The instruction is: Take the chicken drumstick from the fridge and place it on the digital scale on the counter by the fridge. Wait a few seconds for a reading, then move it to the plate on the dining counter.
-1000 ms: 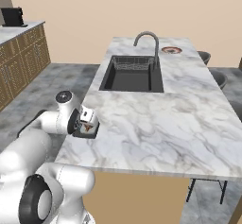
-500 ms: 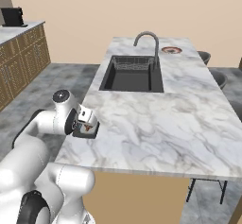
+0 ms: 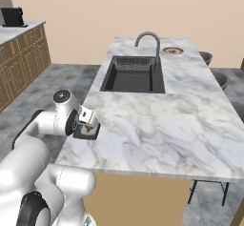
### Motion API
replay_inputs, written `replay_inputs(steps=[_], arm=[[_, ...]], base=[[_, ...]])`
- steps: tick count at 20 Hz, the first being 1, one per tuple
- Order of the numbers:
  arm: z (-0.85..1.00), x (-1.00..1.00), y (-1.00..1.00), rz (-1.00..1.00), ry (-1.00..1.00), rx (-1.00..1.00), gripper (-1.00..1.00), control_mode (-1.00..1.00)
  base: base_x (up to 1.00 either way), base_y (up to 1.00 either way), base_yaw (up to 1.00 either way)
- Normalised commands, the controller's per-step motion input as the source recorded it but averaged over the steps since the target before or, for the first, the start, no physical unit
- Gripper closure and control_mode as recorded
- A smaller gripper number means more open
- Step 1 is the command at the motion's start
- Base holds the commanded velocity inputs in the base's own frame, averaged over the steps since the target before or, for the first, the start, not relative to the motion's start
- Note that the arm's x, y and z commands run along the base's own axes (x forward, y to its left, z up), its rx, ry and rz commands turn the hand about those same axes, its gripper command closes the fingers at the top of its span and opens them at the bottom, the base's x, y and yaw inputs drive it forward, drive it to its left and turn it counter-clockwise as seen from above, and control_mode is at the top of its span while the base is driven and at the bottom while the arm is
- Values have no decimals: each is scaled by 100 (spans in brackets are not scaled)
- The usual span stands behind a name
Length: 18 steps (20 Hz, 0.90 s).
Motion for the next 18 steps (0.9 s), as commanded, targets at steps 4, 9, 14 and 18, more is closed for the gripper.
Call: replay_inputs(steps=[4,9,14,18], arm=[[0,0,0,0,0,0,-100,-100],[0,0,0,0,0,0,-100,-100],[0,0,0,0,0,0,-100,-100],[0,0,0,0,0,0,-100,-100]], base=[[0,0,0],[0,0,0],[0,0,0],[0,0,0]])
